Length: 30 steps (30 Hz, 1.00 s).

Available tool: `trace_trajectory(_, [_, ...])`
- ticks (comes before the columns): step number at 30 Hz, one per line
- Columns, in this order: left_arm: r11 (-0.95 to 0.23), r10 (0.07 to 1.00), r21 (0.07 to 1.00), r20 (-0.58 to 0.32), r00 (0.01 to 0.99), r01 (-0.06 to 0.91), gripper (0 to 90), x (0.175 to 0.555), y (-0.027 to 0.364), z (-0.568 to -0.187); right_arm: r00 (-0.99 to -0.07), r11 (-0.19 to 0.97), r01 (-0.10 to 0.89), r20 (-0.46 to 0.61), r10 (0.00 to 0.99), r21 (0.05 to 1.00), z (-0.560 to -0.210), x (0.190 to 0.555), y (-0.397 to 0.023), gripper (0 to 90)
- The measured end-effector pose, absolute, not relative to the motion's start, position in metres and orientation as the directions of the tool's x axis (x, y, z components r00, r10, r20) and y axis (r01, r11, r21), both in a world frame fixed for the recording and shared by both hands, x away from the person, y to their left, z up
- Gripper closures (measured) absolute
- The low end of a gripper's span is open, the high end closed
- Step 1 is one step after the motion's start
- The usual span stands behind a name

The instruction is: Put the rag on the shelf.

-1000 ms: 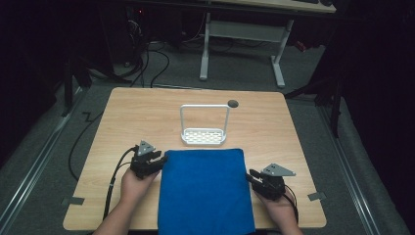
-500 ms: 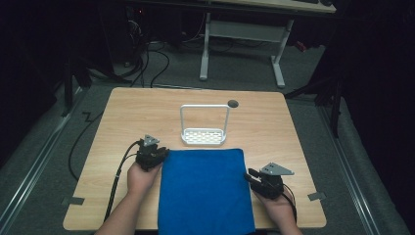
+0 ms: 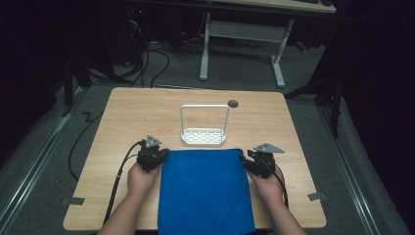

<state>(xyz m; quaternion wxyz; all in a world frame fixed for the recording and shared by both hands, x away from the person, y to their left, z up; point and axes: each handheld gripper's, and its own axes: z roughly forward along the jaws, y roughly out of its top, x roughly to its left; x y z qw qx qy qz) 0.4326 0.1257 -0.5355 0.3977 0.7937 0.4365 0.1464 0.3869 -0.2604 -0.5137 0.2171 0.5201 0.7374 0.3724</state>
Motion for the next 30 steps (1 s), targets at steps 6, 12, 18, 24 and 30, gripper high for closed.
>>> trace_trajectory(6, [-0.296, 0.808, 0.759, -0.125, 0.576, 0.580, 87.6, 0.433, 0.126, -0.536, -0.378, 0.231, 0.637, 0.037, 0.925, 0.736, -0.522, 0.412, -0.252, 57.6])
trace_trajectory(12, [-0.293, 0.807, 0.759, -0.130, 0.577, 0.581, 87.5, 0.433, 0.126, -0.536, -0.367, 0.245, 0.652, 0.016, 0.930, 0.718, -0.527, 0.418, -0.253, 67.8])
trace_trajectory(18, [-0.285, 0.804, 0.758, -0.144, 0.577, 0.587, 87.7, 0.434, 0.127, -0.536, -0.387, 0.252, 0.652, 0.029, 0.922, 0.715, -0.527, 0.417, -0.252, 80.8])
trace_trajectory(24, [-0.281, 0.798, 0.755, -0.158, 0.581, 0.592, 87.9, 0.433, 0.128, -0.536, -0.407, 0.291, 0.635, -0.011, 0.914, 0.716, -0.524, 0.410, -0.245, 88.2])
trace_trajectory(30, [-0.284, 0.764, 0.801, -0.143, 0.629, 0.528, 87.9, 0.422, 0.131, -0.534, -0.407, 0.232, 0.562, 0.021, 0.913, 0.794, -0.513, 0.391, -0.245, 88.4])
